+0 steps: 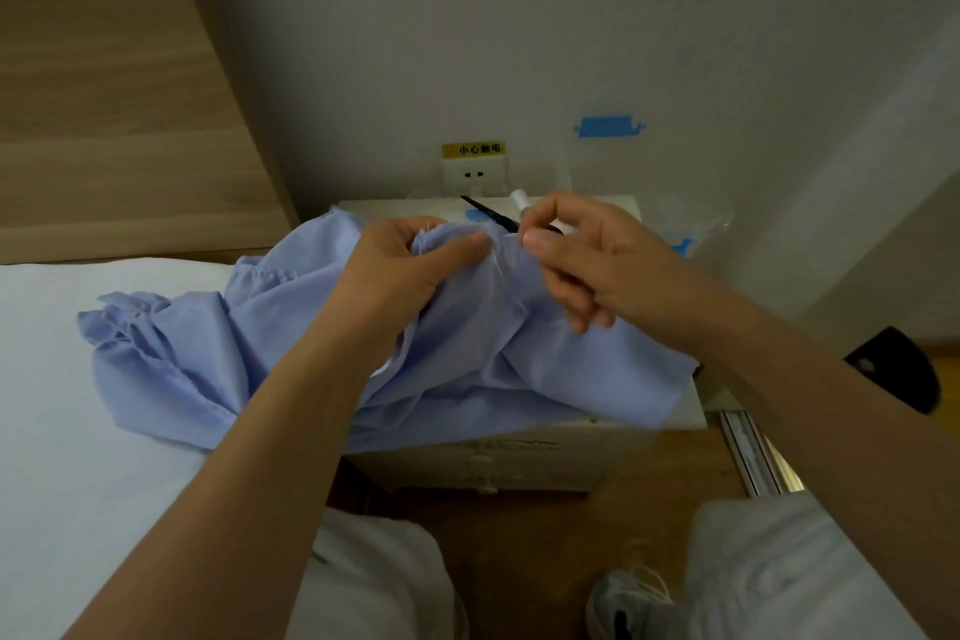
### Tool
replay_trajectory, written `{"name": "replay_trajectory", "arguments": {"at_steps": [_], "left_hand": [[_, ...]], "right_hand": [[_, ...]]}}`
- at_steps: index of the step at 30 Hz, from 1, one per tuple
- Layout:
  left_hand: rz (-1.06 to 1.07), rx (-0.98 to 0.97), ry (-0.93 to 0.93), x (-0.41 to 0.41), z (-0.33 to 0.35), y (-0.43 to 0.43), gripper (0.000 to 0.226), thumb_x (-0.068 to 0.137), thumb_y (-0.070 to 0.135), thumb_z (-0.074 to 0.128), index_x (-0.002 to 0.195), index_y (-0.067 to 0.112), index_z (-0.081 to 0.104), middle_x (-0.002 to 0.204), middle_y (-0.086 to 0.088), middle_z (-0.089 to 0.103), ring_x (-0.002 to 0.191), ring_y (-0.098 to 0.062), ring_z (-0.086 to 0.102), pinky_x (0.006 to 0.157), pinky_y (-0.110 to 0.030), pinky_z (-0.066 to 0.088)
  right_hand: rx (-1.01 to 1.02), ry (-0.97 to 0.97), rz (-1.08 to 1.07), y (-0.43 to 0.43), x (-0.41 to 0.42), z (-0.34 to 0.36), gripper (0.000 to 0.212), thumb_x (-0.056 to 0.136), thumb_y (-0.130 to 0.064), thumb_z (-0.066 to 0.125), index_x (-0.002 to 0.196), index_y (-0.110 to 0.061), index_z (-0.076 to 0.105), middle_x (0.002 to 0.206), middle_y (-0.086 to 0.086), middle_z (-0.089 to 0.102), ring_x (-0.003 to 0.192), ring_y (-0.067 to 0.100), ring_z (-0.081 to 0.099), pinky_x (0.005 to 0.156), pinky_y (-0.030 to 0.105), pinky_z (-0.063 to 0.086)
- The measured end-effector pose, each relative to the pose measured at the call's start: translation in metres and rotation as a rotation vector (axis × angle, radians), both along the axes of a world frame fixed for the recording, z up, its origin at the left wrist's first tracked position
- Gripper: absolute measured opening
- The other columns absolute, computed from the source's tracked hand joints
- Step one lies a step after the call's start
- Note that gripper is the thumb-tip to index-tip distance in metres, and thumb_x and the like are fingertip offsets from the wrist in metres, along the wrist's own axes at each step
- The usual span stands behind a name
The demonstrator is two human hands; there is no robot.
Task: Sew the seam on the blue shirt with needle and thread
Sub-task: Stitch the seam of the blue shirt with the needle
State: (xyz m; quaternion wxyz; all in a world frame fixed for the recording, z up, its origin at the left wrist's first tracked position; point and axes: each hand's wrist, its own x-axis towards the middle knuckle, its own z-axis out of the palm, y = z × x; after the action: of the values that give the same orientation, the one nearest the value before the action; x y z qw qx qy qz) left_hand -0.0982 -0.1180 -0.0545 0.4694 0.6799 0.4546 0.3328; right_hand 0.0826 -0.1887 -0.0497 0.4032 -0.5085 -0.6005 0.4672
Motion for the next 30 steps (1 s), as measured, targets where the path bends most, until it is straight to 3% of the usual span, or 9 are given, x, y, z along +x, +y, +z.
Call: {"name": "replay_trajectory", "arguments": {"at_steps": [3,5,7,9,11,13,17,25,30], "left_hand": [[-0.035,-0.023,-0.003,-0.001,0.002,0.001,0.025,0.090,0.026,0.062,0.067,0.017,0.062,0.049,0.013,0.061,0.051,0.003,0.057,0.051,-0.008,0.045],[-0.074,-0.045,0.026,-0.001,0.004,0.002,0.024,0.090,0.026,0.061,0.068,0.016,0.063,0.052,0.012,0.062,0.053,0.002,0.059,0.052,-0.008,0.045],[-0.106,-0.070,-0.006,-0.003,0.004,0.003,0.025,0.089,0.026,0.062,0.077,0.005,0.068,0.064,-0.004,0.066,0.063,-0.010,0.061,0.059,-0.019,0.048],[-0.112,-0.099,-0.034,-0.004,0.005,0.001,0.034,0.090,0.025,0.062,0.086,-0.008,0.065,0.075,-0.022,0.061,0.069,-0.023,0.056,0.062,-0.028,0.046],[-0.110,-0.118,-0.039,-0.004,0.007,0.000,0.031,0.090,0.025,0.061,0.079,-0.004,0.065,0.070,-0.018,0.058,0.066,-0.021,0.054,0.059,-0.025,0.045],[-0.117,-0.147,-0.046,-0.004,0.008,-0.001,0.031,0.092,0.023,0.059,0.065,0.012,0.069,0.060,-0.006,0.061,0.059,-0.013,0.057,0.056,-0.020,0.046],[-0.110,-0.174,-0.039,-0.003,0.010,-0.003,0.057,0.094,0.022,0.056,0.037,0.027,0.062,0.044,0.009,0.057,0.045,-0.002,0.055,0.049,-0.012,0.045],[-0.090,-0.189,-0.050,-0.004,0.009,-0.002,0.051,0.092,0.026,0.059,0.041,0.026,0.061,0.051,0.003,0.059,0.053,-0.008,0.057,0.060,-0.023,0.048],[-0.086,-0.163,-0.029,-0.004,0.009,-0.003,0.048,0.091,0.026,0.061,0.043,0.025,0.062,0.049,0.004,0.057,0.050,-0.007,0.055,0.053,-0.019,0.045]], "right_hand": [[0.014,0.004,-0.117,0.007,0.000,-0.005,0.013,0.101,-0.009,0.043,0.099,-0.017,0.054,0.050,-0.008,0.036,0.046,0.007,0.032,0.048,0.025,0.033],[0.065,-0.049,-0.131,0.006,-0.001,-0.006,0.021,0.098,0.000,0.042,0.102,-0.014,0.058,0.053,0.004,0.038,0.049,0.009,0.036,0.051,0.026,0.038],[0.160,-0.123,-0.121,0.003,-0.003,-0.005,0.021,0.097,0.001,0.045,0.103,-0.008,0.063,0.055,0.020,0.040,0.050,0.013,0.042,0.053,0.023,0.045],[0.216,-0.149,-0.134,0.000,-0.004,-0.004,0.020,0.097,-0.002,0.050,0.101,-0.007,0.068,0.052,0.021,0.046,0.046,0.018,0.045,0.049,0.020,0.044],[0.265,-0.170,-0.167,-0.001,-0.003,-0.003,0.020,0.096,-0.004,0.054,0.099,-0.011,0.073,0.046,0.014,0.045,0.042,0.024,0.042,0.045,0.019,0.041],[0.301,-0.199,-0.188,-0.002,-0.003,-0.003,0.020,0.095,-0.005,0.057,0.099,-0.012,0.075,0.041,0.005,0.040,0.039,0.022,0.036,0.043,0.022,0.038],[0.291,-0.215,-0.184,-0.002,-0.003,-0.004,0.022,0.094,-0.003,0.057,0.102,-0.011,0.075,0.039,-0.001,0.035,0.038,0.017,0.032,0.043,0.034,0.040],[0.259,-0.212,-0.183,-0.003,-0.004,-0.002,0.024,0.095,-0.002,0.055,0.103,-0.011,0.074,0.039,-0.002,0.033,0.039,0.016,0.033,0.044,0.036,0.042],[0.225,-0.229,-0.160,-0.002,-0.003,-0.001,0.029,0.093,0.001,0.053,0.113,-0.014,0.068,0.041,0.003,0.035,0.040,0.015,0.033,0.043,0.030,0.043]]}}
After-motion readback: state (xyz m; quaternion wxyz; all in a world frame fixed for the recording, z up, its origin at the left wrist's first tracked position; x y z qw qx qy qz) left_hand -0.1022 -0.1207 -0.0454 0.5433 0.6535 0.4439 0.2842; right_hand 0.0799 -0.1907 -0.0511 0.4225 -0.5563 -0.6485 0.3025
